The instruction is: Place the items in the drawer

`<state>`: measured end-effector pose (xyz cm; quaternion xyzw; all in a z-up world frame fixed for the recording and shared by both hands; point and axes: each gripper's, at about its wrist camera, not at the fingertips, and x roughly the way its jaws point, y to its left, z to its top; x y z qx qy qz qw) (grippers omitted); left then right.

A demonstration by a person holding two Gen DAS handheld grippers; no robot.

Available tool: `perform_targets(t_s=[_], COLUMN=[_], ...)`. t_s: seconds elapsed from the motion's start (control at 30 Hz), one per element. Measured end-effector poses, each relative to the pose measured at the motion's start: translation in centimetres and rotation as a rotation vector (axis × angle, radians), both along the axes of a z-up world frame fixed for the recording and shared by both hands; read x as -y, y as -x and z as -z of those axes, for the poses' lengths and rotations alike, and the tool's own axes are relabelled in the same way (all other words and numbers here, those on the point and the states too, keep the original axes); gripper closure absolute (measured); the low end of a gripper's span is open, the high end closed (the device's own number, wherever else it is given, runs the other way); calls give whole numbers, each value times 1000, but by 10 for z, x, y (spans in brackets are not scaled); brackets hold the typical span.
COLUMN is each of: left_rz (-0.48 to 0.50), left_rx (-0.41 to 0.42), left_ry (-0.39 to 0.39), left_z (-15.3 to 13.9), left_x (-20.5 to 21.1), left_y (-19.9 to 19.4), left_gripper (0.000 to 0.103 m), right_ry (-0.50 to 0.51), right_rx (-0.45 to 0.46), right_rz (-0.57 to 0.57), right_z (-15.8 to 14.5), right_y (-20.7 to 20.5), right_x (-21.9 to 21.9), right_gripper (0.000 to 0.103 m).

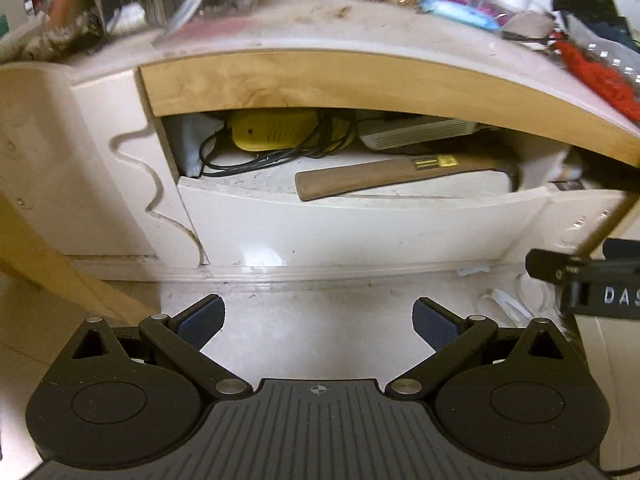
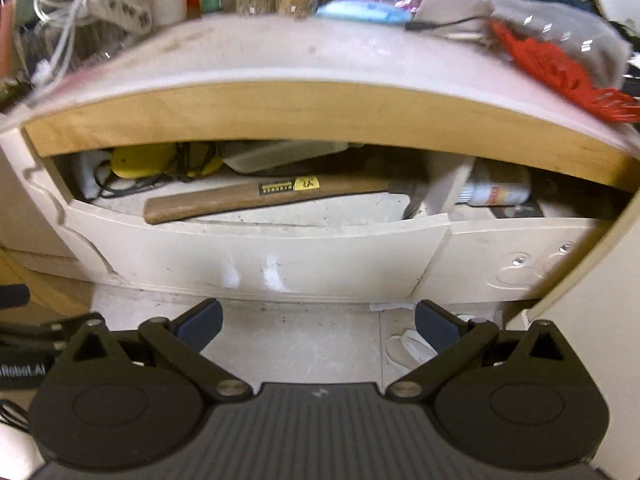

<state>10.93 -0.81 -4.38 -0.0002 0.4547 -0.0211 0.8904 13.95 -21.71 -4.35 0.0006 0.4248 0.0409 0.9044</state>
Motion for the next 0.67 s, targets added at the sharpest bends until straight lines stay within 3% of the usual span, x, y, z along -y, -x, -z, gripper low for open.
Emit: perform_targets(t_s=[0.3,0.67], left_rz=[4,-65], left_rx=[51,106], left_ry=[28,52], left_z=[-28,-39], left_x=[-1,-11], left_y=[52,65], left_gripper=[0,0], right_ry=[-28,-34], right_rx=[62,111], right_rz=[26,-26], right_z=[-29,-42], right_y=[53,87], right_x=[13,7], right_gripper=[0,0])
